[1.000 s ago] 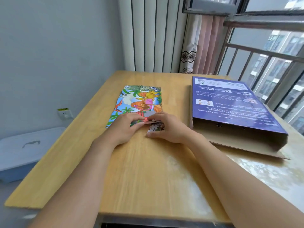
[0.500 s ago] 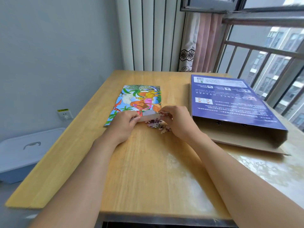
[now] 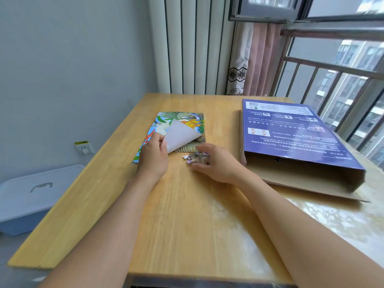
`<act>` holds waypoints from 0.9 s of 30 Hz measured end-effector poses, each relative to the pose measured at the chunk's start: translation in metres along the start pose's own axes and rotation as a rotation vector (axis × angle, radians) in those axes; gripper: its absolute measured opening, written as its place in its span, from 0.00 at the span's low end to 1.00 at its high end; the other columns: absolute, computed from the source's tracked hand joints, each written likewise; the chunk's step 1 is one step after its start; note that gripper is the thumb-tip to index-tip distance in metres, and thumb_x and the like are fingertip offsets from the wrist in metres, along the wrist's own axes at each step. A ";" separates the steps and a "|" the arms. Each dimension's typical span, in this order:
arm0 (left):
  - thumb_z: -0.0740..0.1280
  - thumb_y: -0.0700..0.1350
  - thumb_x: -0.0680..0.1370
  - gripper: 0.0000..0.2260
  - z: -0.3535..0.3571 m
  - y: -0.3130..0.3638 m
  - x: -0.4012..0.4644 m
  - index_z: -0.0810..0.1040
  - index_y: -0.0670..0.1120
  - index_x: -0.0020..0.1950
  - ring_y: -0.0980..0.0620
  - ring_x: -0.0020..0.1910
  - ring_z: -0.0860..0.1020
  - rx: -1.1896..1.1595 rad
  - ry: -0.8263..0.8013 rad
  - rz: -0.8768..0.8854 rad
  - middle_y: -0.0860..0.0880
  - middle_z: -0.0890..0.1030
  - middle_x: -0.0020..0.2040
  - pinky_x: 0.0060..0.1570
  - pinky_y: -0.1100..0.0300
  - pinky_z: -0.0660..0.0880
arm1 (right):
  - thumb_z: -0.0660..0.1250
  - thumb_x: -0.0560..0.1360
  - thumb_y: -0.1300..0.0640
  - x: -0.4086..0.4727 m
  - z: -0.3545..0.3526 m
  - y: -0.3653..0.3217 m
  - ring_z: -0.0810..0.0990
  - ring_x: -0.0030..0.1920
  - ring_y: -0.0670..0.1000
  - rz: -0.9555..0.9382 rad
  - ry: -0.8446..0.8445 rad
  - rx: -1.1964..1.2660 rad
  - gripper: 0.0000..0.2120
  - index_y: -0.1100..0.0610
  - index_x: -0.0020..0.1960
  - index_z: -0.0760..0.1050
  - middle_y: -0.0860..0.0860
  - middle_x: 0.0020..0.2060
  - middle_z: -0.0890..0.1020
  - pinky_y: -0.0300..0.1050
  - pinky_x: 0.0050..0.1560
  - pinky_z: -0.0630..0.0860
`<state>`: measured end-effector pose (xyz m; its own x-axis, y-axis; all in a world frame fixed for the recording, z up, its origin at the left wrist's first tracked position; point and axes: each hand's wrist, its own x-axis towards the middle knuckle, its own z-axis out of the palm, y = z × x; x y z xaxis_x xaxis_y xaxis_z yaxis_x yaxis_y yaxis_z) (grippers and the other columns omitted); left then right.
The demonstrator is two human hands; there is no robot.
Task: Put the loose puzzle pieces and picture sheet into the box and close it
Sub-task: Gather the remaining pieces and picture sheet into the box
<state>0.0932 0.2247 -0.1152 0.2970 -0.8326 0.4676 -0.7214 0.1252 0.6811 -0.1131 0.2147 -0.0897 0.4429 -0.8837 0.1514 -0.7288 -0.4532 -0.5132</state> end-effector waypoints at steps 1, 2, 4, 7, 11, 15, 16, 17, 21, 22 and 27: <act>0.60 0.41 0.83 0.04 0.001 0.000 0.000 0.73 0.44 0.50 0.44 0.44 0.76 -0.010 -0.010 0.002 0.44 0.82 0.44 0.40 0.55 0.66 | 0.72 0.74 0.42 0.000 0.001 0.000 0.70 0.72 0.50 0.014 -0.046 -0.020 0.34 0.54 0.76 0.68 0.49 0.74 0.70 0.38 0.63 0.64; 0.60 0.41 0.83 0.04 0.002 0.000 -0.001 0.73 0.44 0.51 0.44 0.45 0.77 -0.020 -0.029 0.008 0.44 0.83 0.46 0.42 0.55 0.68 | 0.72 0.73 0.39 0.001 0.003 0.001 0.66 0.75 0.50 0.015 -0.081 -0.038 0.39 0.54 0.78 0.65 0.49 0.76 0.67 0.40 0.68 0.62; 0.61 0.42 0.83 0.04 0.003 0.001 -0.002 0.74 0.44 0.53 0.45 0.48 0.79 -0.034 -0.067 0.023 0.45 0.84 0.48 0.45 0.53 0.72 | 0.72 0.72 0.36 0.003 0.007 0.001 0.61 0.77 0.49 -0.016 -0.119 -0.057 0.42 0.52 0.79 0.63 0.48 0.78 0.65 0.42 0.73 0.58; 0.61 0.43 0.83 0.06 0.001 0.005 -0.005 0.75 0.44 0.56 0.45 0.49 0.79 -0.015 -0.117 0.036 0.45 0.83 0.48 0.48 0.51 0.74 | 0.70 0.75 0.40 0.005 0.012 -0.002 0.69 0.72 0.49 -0.111 -0.120 -0.065 0.29 0.50 0.73 0.72 0.48 0.72 0.73 0.42 0.70 0.64; 0.64 0.44 0.81 0.06 -0.002 0.009 -0.008 0.78 0.46 0.55 0.48 0.48 0.79 0.006 -0.175 0.088 0.50 0.82 0.46 0.47 0.56 0.74 | 0.68 0.79 0.49 -0.004 0.015 -0.001 0.80 0.57 0.52 -0.183 0.018 -0.068 0.13 0.52 0.60 0.82 0.48 0.57 0.84 0.48 0.57 0.76; 0.70 0.46 0.75 0.07 -0.001 0.012 -0.013 0.79 0.51 0.53 0.53 0.48 0.80 0.041 -0.261 0.094 0.55 0.81 0.46 0.52 0.57 0.77 | 0.58 0.83 0.53 -0.018 0.020 0.001 0.78 0.52 0.57 -0.298 0.105 -0.385 0.10 0.51 0.58 0.78 0.50 0.53 0.83 0.53 0.52 0.77; 0.70 0.47 0.75 0.08 -0.001 0.013 -0.014 0.79 0.51 0.53 0.53 0.49 0.79 0.058 -0.267 0.097 0.55 0.81 0.46 0.52 0.56 0.77 | 0.58 0.83 0.55 -0.020 0.020 0.001 0.78 0.52 0.58 -0.305 0.134 -0.455 0.09 0.52 0.58 0.75 0.51 0.52 0.82 0.52 0.49 0.76; 0.70 0.47 0.75 0.08 0.000 0.014 -0.015 0.79 0.51 0.54 0.53 0.49 0.79 0.066 -0.262 0.100 0.55 0.81 0.46 0.52 0.56 0.77 | 0.57 0.83 0.57 -0.021 0.019 0.000 0.77 0.52 0.58 -0.296 0.149 -0.512 0.07 0.53 0.57 0.73 0.51 0.51 0.81 0.50 0.44 0.73; 0.65 0.47 0.80 0.08 0.000 0.019 -0.015 0.79 0.48 0.57 0.50 0.48 0.79 0.076 -0.214 0.112 0.52 0.82 0.47 0.48 0.53 0.77 | 0.57 0.82 0.58 -0.018 0.009 -0.009 0.78 0.50 0.58 -0.161 0.170 -0.470 0.07 0.56 0.56 0.73 0.53 0.50 0.80 0.49 0.38 0.68; 0.65 0.47 0.80 0.08 0.000 0.019 -0.014 0.79 0.47 0.57 0.50 0.47 0.79 0.073 -0.208 0.116 0.52 0.82 0.47 0.48 0.53 0.77 | 0.58 0.81 0.58 -0.018 0.005 -0.011 0.79 0.48 0.58 -0.101 0.209 -0.366 0.08 0.55 0.55 0.74 0.53 0.49 0.82 0.50 0.39 0.72; 0.67 0.46 0.79 0.05 0.001 0.019 -0.016 0.79 0.48 0.54 0.51 0.48 0.79 0.064 -0.242 0.122 0.53 0.81 0.46 0.50 0.52 0.77 | 0.63 0.76 0.62 -0.025 -0.025 -0.017 0.81 0.34 0.48 0.344 0.456 0.627 0.10 0.58 0.46 0.84 0.52 0.37 0.83 0.46 0.34 0.81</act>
<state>0.0741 0.2398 -0.1107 0.0528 -0.9189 0.3909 -0.7828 0.2050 0.5875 -0.1248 0.2414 -0.0639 -0.1021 -0.9821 0.1582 -0.3008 -0.1211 -0.9460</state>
